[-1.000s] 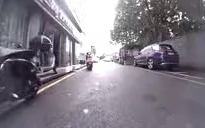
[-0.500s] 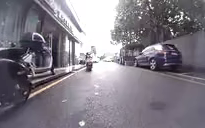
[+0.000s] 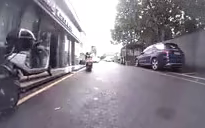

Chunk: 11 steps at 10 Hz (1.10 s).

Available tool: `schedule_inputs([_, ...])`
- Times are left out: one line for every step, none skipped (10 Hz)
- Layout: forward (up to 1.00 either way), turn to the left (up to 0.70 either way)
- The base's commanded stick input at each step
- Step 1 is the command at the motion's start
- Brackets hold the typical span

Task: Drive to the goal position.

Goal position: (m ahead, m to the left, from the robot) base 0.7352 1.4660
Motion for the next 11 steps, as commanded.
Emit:
schedule_inputs([0.45,0.0])
schedule_inputs([0.45,0.0])
schedule_inputs([0.45,0.0])
schedule_inputs([0.45,0.0])
schedule_inputs([0.45,0.0])
schedule_inputs([0.45,0.0])
schedule_inputs([0.45,0.0])
schedule_inputs([0.45,0.0])
schedule_inputs([0.45,0.0])
schedule_inputs([0.45,0.0])
schedule_inputs([0.45,0.0])
